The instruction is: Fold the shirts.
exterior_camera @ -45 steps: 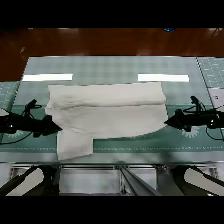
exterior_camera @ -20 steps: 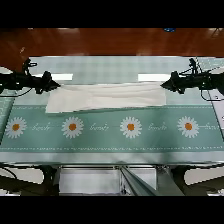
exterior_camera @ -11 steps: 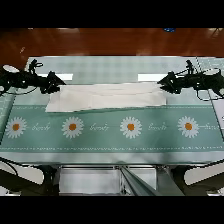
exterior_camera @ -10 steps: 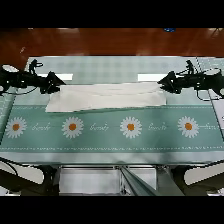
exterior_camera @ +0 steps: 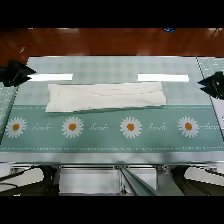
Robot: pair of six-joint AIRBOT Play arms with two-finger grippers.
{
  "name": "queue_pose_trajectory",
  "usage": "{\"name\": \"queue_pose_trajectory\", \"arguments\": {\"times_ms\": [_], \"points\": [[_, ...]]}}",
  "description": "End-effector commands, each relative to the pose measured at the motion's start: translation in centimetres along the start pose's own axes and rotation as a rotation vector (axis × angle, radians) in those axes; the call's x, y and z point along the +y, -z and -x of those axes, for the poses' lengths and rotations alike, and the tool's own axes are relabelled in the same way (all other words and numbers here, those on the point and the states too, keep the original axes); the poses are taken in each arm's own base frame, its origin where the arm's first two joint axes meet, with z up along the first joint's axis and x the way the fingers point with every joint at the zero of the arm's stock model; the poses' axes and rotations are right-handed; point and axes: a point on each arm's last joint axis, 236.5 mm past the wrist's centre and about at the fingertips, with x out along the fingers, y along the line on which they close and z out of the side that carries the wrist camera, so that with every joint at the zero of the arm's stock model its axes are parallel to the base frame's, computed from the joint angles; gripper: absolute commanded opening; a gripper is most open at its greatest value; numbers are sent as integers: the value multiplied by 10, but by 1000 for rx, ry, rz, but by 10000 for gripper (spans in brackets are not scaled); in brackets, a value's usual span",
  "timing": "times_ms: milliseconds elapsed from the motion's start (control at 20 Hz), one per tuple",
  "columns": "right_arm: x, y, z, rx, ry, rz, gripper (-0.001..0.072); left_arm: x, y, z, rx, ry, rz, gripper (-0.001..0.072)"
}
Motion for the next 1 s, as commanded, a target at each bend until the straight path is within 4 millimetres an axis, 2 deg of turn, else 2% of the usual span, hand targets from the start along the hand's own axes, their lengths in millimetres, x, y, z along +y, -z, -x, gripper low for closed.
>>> {"name": "queue_pose_trajectory", "arguments": {"times_ms": [0,150,200,300,500,800,950], "points": [[-37,20,-3,-83,44,-94,410,-40,26,19,-137,-14,-140,508],[-30,49,-57,-1,-1,-135,409,-75,86,-8,-59,44,-235,507],[-24,56,-75,34,-20,-146,409,-84,100,-16,-23,62,-251,507],[-12,63,-103,84,-68,-176,409,-98,114,-28,15,88,-285,508],[-2,75,-139,196,-94,-196,410,-111,118,-35,12,104,-277,508],[36,78,-173,260,-159,-177,410,-111,118,-35,13,103,-270,508],[54,73,-188,260,-170,-161,410,-111,118,-35,13,103,-270,507]]}}
